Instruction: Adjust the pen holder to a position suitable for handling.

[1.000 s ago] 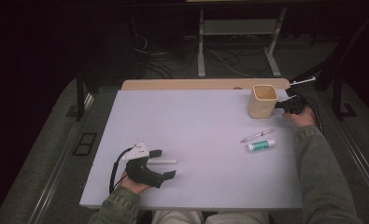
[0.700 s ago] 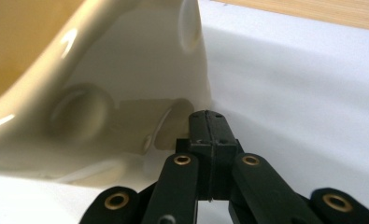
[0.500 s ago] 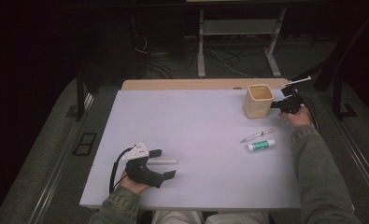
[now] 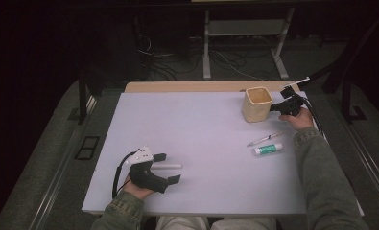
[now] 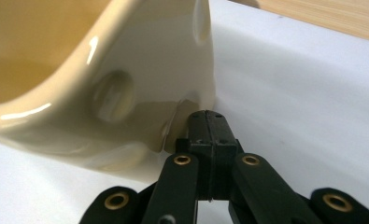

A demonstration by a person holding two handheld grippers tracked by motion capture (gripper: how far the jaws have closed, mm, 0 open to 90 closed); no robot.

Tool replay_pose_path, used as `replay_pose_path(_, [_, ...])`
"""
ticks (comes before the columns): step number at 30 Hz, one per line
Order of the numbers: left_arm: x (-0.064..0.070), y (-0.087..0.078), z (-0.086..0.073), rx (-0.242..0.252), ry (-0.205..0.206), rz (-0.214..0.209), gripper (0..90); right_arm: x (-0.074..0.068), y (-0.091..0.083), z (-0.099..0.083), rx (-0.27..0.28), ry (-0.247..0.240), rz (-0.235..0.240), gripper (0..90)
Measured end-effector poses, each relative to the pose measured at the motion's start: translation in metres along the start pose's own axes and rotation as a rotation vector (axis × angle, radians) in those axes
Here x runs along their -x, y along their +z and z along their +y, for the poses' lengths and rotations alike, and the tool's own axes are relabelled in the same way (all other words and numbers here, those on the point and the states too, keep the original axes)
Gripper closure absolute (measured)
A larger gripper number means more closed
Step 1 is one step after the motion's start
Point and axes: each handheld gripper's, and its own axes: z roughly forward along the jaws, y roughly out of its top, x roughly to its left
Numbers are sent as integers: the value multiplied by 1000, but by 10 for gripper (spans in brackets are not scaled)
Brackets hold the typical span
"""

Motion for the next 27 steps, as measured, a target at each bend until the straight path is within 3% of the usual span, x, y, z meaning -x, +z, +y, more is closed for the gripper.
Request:
replay_pose_path(9, [0,0,0,0,2,0,0,-10,6,5,-13,-28,32,897])
replay_pose_path(15, [1,0,0,3,2,0,0,-17,9,7,-18,-14,45,897])
replay_pose_path(27, [1,0,0,3,7,-2,0,-33,13,11,-45,-33,65,897])
